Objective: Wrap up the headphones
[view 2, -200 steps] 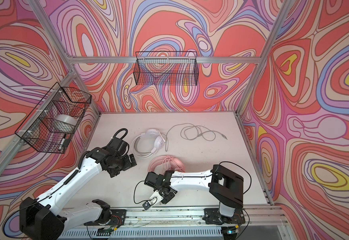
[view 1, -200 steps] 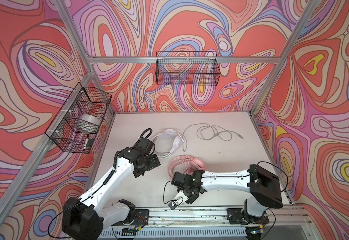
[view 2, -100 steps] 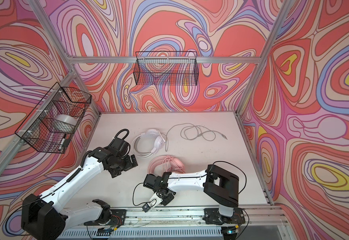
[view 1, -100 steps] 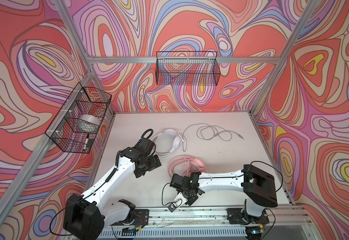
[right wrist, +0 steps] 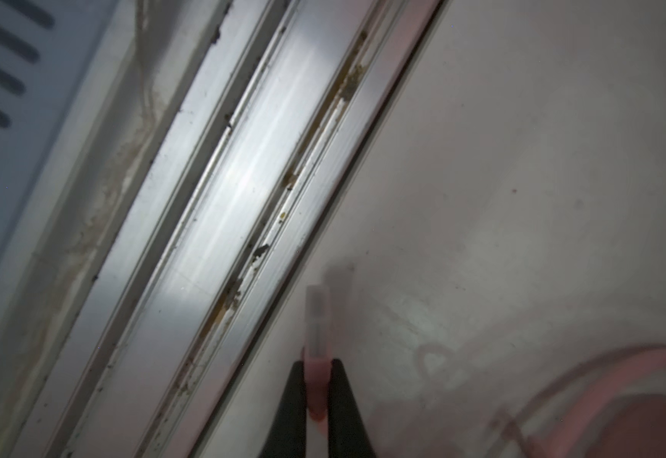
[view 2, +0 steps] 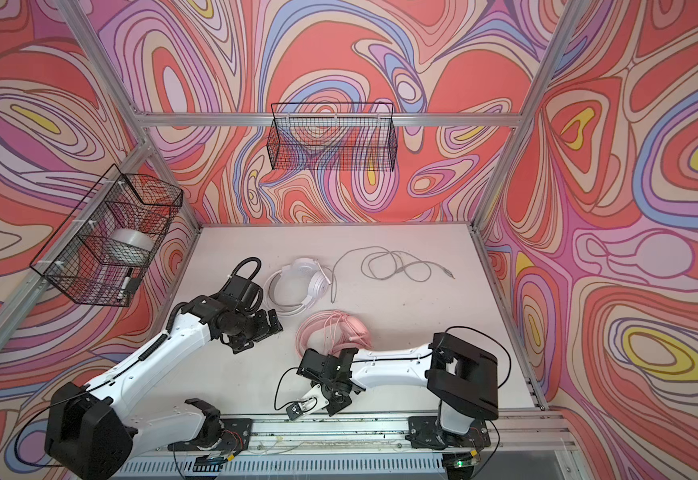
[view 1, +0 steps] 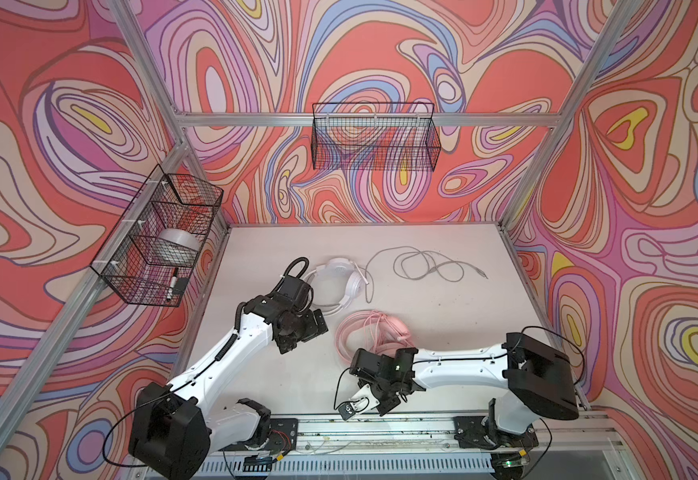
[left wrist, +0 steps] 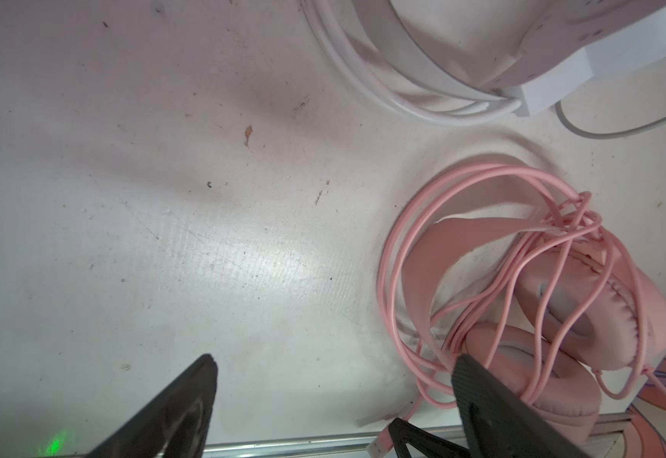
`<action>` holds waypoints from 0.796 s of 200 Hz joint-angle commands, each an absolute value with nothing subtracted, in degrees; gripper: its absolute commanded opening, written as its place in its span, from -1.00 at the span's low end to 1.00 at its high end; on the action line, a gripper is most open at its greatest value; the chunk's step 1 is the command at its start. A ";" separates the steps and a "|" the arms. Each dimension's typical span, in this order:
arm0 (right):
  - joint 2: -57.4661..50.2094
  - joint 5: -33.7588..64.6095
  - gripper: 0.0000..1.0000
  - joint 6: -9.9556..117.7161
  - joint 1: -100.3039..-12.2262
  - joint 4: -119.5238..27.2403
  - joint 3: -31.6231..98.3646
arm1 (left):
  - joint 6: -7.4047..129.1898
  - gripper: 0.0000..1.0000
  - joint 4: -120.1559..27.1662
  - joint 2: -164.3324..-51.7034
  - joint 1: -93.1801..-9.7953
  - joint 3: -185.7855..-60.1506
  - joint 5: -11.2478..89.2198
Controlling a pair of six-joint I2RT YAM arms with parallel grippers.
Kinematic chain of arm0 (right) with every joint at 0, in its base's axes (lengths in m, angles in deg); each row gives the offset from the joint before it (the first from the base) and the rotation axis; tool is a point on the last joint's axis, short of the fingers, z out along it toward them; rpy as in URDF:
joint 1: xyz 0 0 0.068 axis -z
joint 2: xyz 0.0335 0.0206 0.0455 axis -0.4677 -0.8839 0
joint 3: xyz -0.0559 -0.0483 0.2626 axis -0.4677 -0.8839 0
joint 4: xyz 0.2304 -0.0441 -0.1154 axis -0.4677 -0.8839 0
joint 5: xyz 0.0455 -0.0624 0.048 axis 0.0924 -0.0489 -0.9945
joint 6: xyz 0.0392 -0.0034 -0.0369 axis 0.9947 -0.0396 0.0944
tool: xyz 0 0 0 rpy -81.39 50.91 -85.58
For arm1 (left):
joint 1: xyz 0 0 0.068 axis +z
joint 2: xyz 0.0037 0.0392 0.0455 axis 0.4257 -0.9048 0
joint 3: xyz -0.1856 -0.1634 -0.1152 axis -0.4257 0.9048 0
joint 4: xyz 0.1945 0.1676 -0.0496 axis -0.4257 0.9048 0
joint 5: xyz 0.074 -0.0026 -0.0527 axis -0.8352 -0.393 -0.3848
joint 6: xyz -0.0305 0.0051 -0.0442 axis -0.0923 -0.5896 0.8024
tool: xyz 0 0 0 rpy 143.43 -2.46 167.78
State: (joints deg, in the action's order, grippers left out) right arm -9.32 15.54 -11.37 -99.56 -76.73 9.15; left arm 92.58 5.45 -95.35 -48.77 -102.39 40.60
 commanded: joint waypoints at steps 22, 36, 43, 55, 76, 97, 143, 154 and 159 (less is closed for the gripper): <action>-4.19 15.71 -1.00 -0.46 -99.12 -68.44 6.24 | 91.26 0.84 0.98 -96.34 -49.84 -100.72 44.43; -3.40 15.57 -1.00 1.81 -98.98 -67.23 5.67 | 91.23 0.81 0.09 -97.16 -51.13 -100.96 44.85; -3.00 15.50 -1.00 2.76 -98.91 -66.51 5.35 | 91.30 0.79 -0.53 -97.52 -51.69 -100.94 45.32; -2.36 15.27 -1.00 4.23 -98.83 -65.23 4.52 | 91.40 0.76 -1.90 -98.27 -52.97 -100.96 46.38; -1.53 15.19 -1.00 6.07 -98.72 -63.65 3.07 | 91.05 0.73 -4.50 -100.01 -55.38 -101.11 48.25; -0.21 15.42 -1.00 7.79 -98.37 -62.01 1.35 | 90.37 0.68 -4.16 -103.07 -57.11 -102.06 48.50; 3.34 15.63 -1.00 12.09 -97.43 -58.95 -1.31 | 90.25 0.54 -5.48 -108.61 -58.73 -102.80 47.89; 3.93 15.59 -1.00 13.32 -97.27 -58.20 -1.86 | 90.46 0.51 -5.80 -109.77 -59.07 -103.12 47.70; 4.08 15.64 -1.00 13.90 -97.23 -57.85 -2.10 | 90.66 0.50 -5.85 -110.29 -59.25 -103.37 47.54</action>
